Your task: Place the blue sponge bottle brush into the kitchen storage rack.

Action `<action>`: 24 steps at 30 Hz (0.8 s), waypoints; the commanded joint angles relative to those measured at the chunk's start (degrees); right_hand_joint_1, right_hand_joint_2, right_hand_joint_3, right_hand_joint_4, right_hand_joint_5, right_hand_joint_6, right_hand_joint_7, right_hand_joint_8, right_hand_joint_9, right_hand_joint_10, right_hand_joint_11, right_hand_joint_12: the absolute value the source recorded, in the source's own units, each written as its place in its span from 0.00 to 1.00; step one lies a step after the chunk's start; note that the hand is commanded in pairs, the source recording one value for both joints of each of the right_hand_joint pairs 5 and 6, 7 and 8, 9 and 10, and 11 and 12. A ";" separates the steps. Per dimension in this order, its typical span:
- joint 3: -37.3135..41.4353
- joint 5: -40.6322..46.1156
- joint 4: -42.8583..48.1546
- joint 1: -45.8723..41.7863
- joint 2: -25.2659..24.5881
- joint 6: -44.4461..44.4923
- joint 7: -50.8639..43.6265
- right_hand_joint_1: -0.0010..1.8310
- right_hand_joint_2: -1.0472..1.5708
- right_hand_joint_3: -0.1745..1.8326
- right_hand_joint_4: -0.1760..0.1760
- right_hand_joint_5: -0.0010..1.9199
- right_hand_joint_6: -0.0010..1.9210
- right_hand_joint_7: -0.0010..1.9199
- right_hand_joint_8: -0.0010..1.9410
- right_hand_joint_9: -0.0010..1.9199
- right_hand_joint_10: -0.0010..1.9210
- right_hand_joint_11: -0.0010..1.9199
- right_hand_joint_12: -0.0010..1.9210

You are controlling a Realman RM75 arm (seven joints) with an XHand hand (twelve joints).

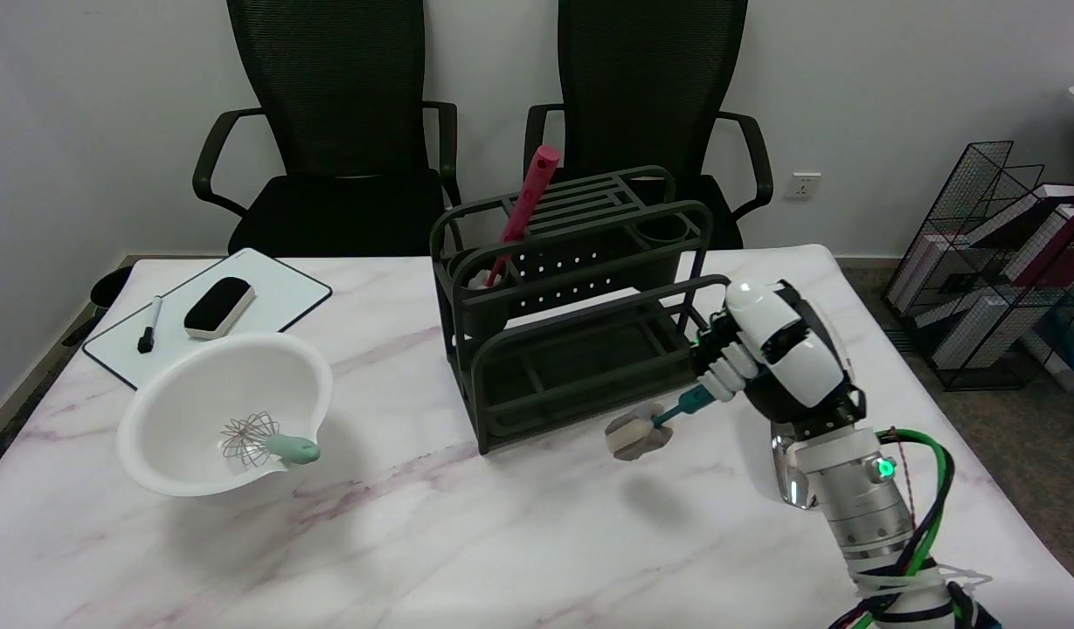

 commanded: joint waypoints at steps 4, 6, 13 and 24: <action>20.16 8.48 -1.67 -3.88 12.36 -7.46 6.39 0.52 1.00 0.71 0.50 1.00 1.00 1.00 0.99 1.00 1.00 1.00 1.00; 24.98 9.80 -2.15 -3.55 12.21 -12.90 7.35 0.52 1.00 0.71 0.50 1.00 1.00 1.00 0.99 1.00 1.00 1.00 1.00; 41.25 9.30 -5.62 -2.17 12.11 -35.90 9.74 0.55 1.00 0.63 0.50 1.00 1.00 1.00 0.99 1.00 1.00 1.00 1.00; 45.74 9.75 -11.68 6.03 15.43 -41.35 10.75 0.55 1.00 0.56 0.50 1.00 1.00 1.00 0.99 1.00 1.00 1.00 1.00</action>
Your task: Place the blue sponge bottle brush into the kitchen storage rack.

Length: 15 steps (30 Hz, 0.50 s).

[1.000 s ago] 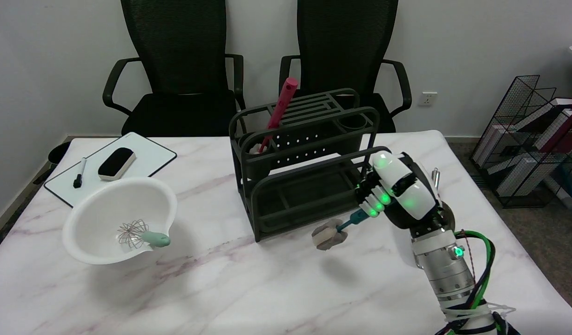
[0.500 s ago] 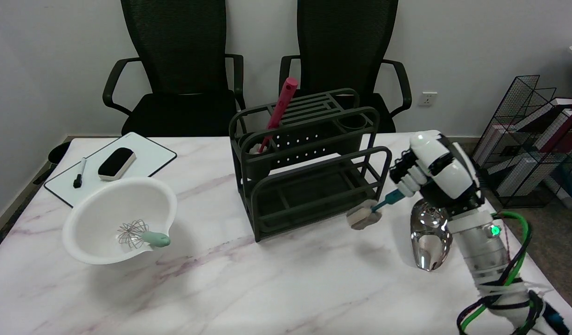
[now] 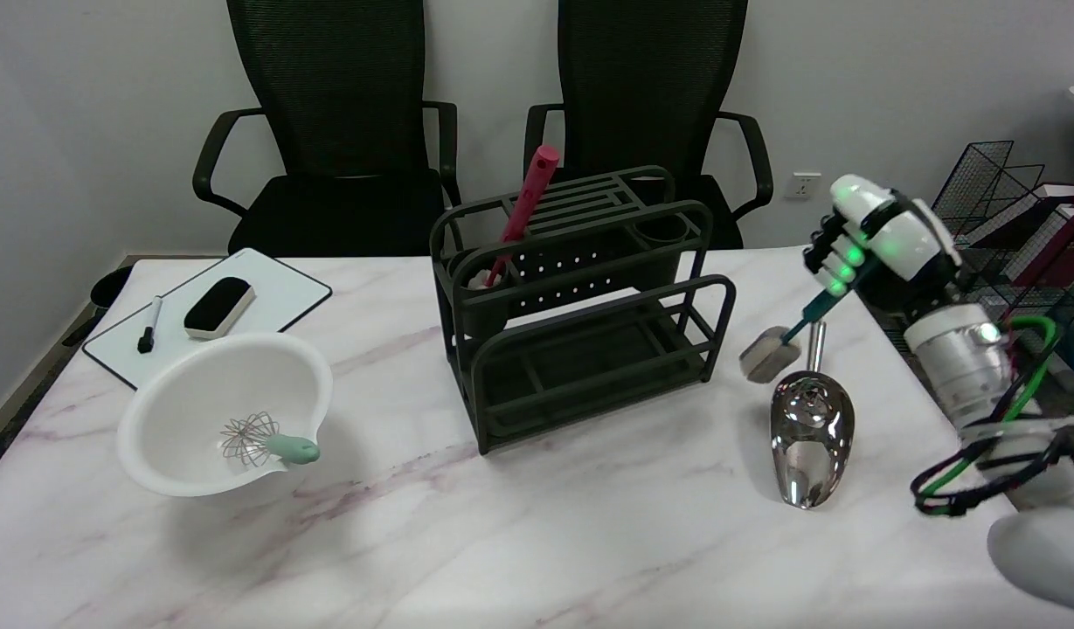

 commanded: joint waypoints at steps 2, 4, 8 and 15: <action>19.02 2.55 -8.10 9.26 5.76 -22.12 3.72 0.56 1.00 0.53 0.50 1.00 1.00 1.00 0.99 1.00 1.00 1.00 1.00; 19.68 2.50 -8.32 10.81 6.22 -24.68 3.34 0.56 1.00 0.51 0.50 1.00 1.00 1.00 0.99 1.00 1.00 1.00 1.00; 18.93 0.98 -8.41 14.61 7.35 -30.12 3.27 0.56 1.00 0.44 0.50 1.00 1.00 1.00 0.99 1.00 1.00 1.00 1.00; 18.24 0.39 -5.59 18.45 8.35 -31.89 3.64 0.56 1.00 0.38 0.50 1.00 1.00 1.00 0.99 1.00 1.00 1.00 1.00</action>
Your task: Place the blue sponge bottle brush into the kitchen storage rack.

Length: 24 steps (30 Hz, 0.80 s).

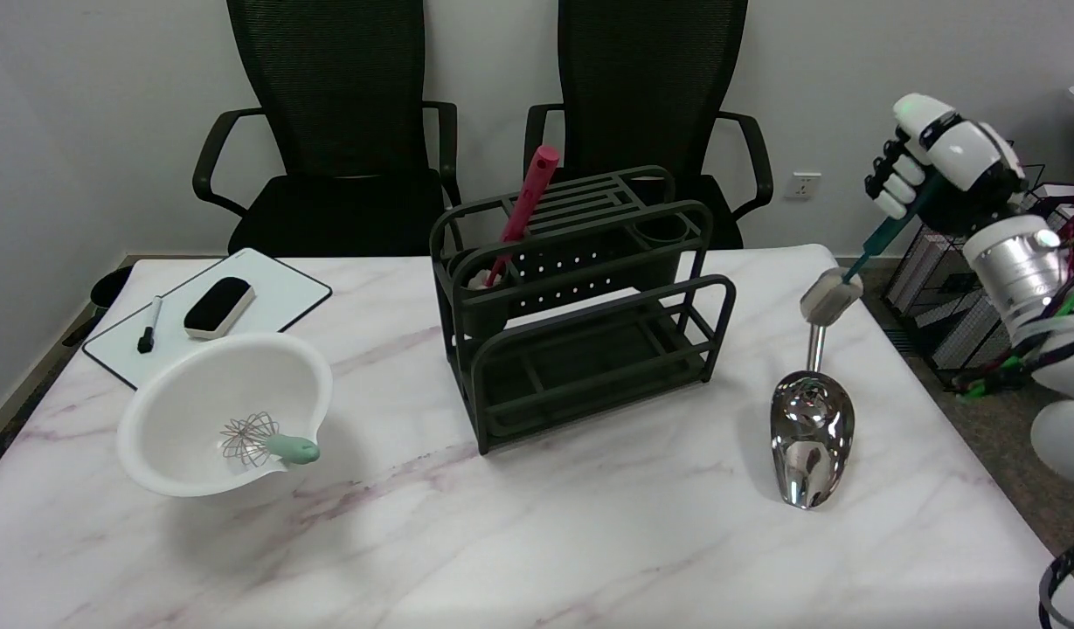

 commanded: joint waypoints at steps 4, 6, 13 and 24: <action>5.45 -0.67 3.13 10.63 4.10 -12.89 1.28 0.56 1.00 0.37 0.50 1.00 1.00 1.00 0.99 1.00 1.00 1.00 1.00; 5.74 -0.67 4.81 10.67 4.10 -12.56 1.36 0.56 1.00 0.36 0.50 1.00 1.00 1.00 0.99 1.00 1.00 1.00 1.00; 7.05 -0.53 9.78 11.74 4.41 -14.60 1.36 0.56 1.00 0.31 0.50 1.00 1.00 1.00 0.99 1.00 1.00 1.00 1.00; -13.42 0.60 7.67 35.40 5.86 -18.08 2.80 0.56 1.00 0.30 0.50 1.00 1.00 1.00 0.99 1.00 1.00 1.00 1.00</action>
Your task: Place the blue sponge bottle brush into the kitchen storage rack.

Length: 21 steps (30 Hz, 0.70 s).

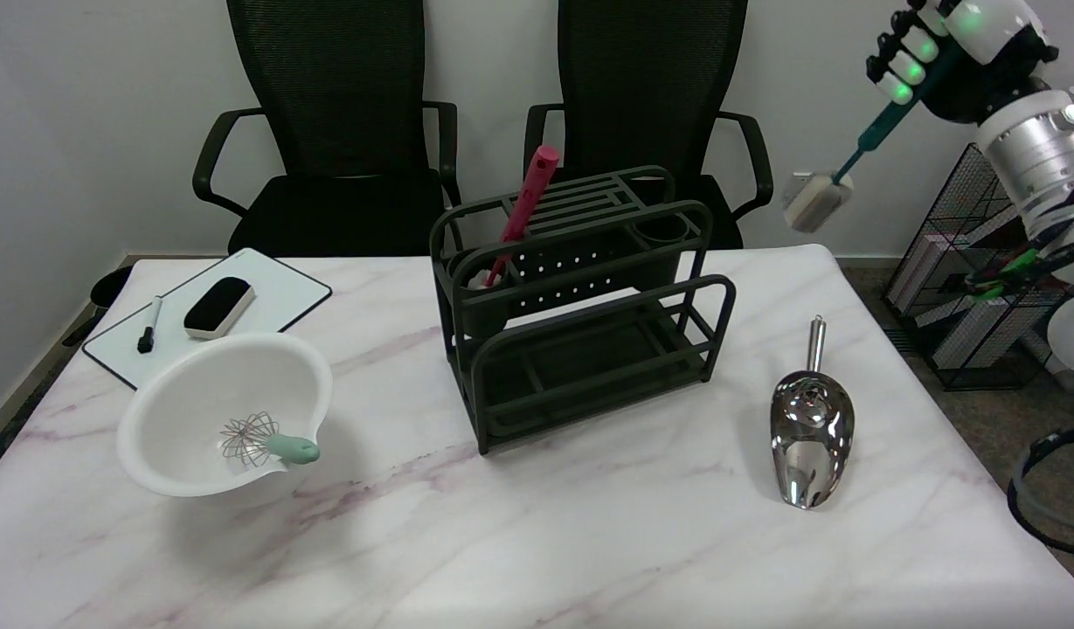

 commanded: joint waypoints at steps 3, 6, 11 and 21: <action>-24.18 0.74 -1.12 32.25 1.91 -6.90 1.57 0.56 1.00 0.29 0.50 1.00 1.00 1.00 0.99 1.00 1.00 1.00 1.00; -29.96 0.66 -3.34 39.14 1.24 -8.08 1.35 0.55 1.00 0.29 0.50 1.00 1.00 1.00 0.99 1.00 1.00 1.00 1.00; -39.46 1.06 -7.27 48.14 -0.49 -8.21 1.56 0.55 1.00 0.28 0.50 1.00 1.00 1.00 0.99 1.00 1.00 1.00 1.00; -42.98 0.93 -10.60 51.44 -2.71 -11.33 1.51 0.55 1.00 0.25 0.50 1.00 1.00 1.00 0.99 1.00 1.00 1.00 1.00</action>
